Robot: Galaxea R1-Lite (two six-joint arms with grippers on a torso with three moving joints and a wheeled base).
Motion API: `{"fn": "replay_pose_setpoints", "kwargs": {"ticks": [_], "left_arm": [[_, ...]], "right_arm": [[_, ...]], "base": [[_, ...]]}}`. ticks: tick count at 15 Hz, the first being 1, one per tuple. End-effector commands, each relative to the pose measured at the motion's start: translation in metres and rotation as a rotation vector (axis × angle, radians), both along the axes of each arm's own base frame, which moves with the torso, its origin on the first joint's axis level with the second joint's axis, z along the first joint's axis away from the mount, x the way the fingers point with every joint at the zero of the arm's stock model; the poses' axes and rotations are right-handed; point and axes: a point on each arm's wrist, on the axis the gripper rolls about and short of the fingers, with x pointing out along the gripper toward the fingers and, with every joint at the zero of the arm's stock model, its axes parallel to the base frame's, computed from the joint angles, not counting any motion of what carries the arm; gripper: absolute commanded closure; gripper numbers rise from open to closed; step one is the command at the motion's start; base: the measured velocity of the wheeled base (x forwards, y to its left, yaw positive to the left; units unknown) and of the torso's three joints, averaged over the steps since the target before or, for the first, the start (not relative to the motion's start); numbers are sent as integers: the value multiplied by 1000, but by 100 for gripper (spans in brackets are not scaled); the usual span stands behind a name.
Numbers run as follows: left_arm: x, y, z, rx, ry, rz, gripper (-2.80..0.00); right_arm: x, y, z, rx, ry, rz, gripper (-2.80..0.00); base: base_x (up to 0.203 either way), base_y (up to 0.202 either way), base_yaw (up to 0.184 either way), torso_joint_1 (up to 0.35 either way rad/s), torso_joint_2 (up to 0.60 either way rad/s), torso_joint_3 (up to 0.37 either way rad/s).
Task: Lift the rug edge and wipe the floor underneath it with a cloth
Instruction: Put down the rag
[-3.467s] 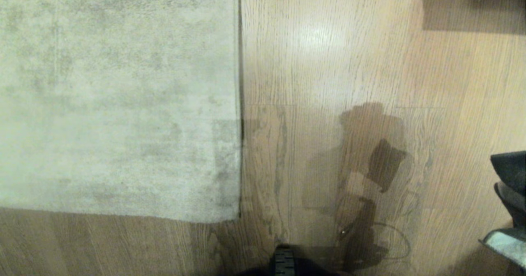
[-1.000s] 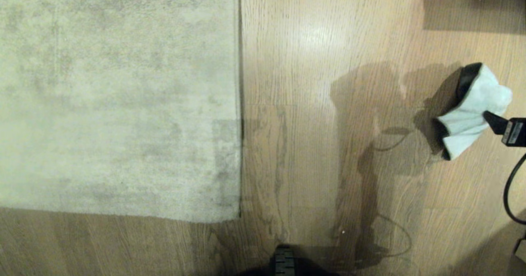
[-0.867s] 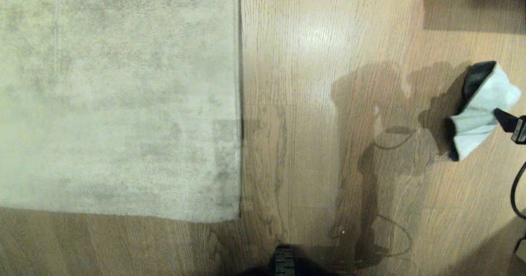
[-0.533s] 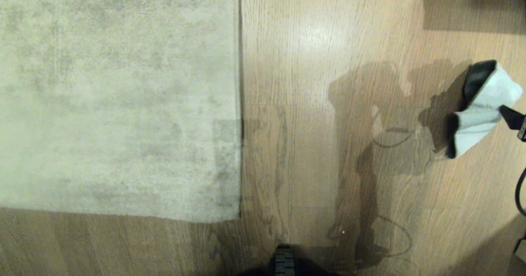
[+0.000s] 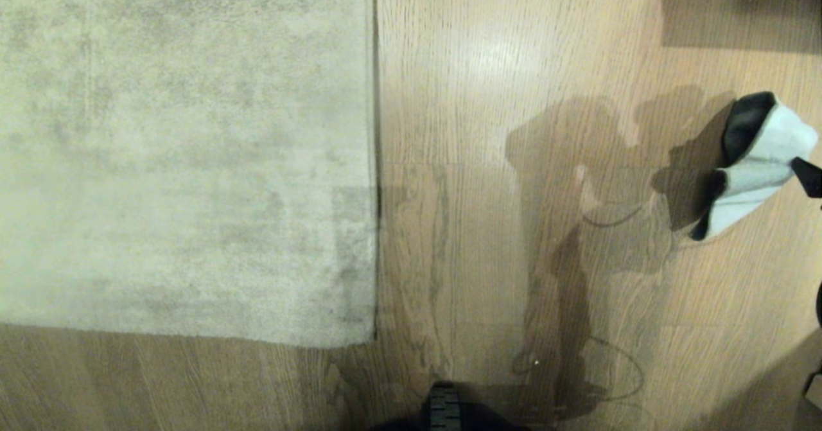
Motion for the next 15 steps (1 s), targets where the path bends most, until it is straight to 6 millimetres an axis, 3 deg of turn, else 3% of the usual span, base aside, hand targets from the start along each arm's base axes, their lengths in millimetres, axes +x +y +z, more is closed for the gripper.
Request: {"fn": "replay_pose_setpoints", "kwargs": {"ticks": [1, 7, 11, 15], "left_arm": [[0, 0, 0, 0, 0, 1, 0], [0, 0, 0, 0, 0, 1, 0], [0, 0, 0, 0, 0, 1, 0], [0, 0, 0, 0, 0, 1, 0]], "right_arm": [[-8, 4, 9, -27, -37, 0, -280], [-41, 21, 12, -143, -41, 80, -280], [-40, 20, 29, -163, -98, 79, -280], [-37, -23, 18, -131, -48, -95, -280]], "base": [[0, 0, 0, 0, 0, 0], [0, 0, 0, 0, 0, 0], [0, 0, 0, 0, 0, 0], [0, 0, 0, 0, 0, 0]]}}
